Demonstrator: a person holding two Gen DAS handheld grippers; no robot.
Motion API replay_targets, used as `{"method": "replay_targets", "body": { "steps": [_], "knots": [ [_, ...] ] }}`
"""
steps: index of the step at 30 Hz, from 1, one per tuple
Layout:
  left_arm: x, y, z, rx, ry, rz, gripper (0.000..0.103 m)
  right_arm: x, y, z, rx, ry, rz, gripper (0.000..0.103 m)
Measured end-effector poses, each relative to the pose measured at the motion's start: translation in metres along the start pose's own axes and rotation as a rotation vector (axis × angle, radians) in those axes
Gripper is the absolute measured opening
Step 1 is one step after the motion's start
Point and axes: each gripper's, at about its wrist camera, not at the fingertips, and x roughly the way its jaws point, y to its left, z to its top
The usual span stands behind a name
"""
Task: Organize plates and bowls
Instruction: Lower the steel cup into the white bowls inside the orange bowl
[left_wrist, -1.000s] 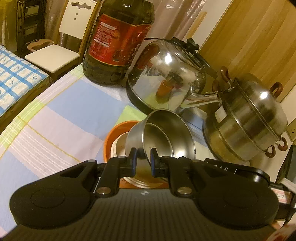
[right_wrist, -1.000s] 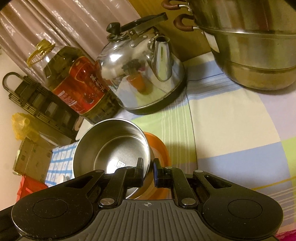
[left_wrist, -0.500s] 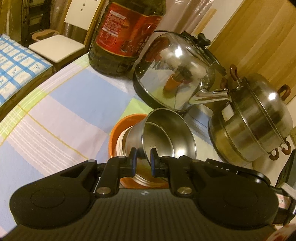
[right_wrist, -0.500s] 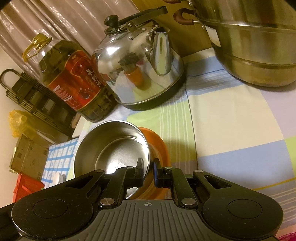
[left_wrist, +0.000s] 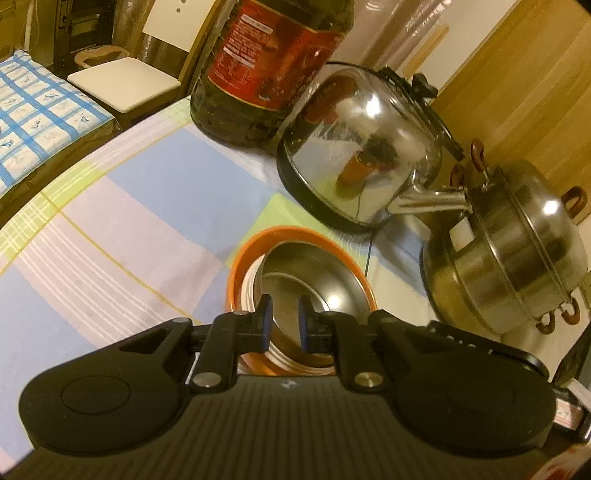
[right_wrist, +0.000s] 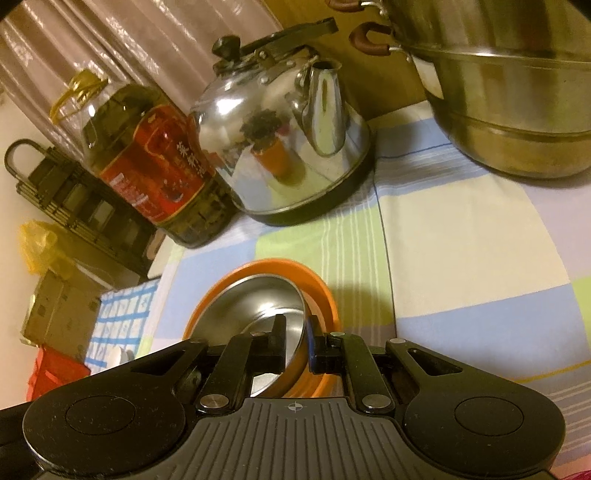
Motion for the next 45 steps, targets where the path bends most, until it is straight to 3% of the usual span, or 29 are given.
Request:
{"method": "replay_targets", "body": {
  "steps": [9,22,33,45],
  "knots": [
    [0.001,-0.002,-0.001,-0.018,0.017,-0.041,0.011,-0.007,0.001,-0.004,0.014,0.038,0.065,0.011],
    [0.012,0.002,-0.005,-0.012,0.042,-0.026,0.011,-0.005,0.002,-0.008,0.01,0.05,0.071,0.011],
    [0.01,0.008,-0.004,-0.039,0.034,-0.016,0.011,-0.003,0.009,-0.018,-0.007,0.152,0.111,0.011],
    [0.01,0.012,-0.004,-0.047,0.03,-0.005,0.011,0.007,0.014,-0.026,-0.053,0.173,0.078,0.011]
  ]
}}
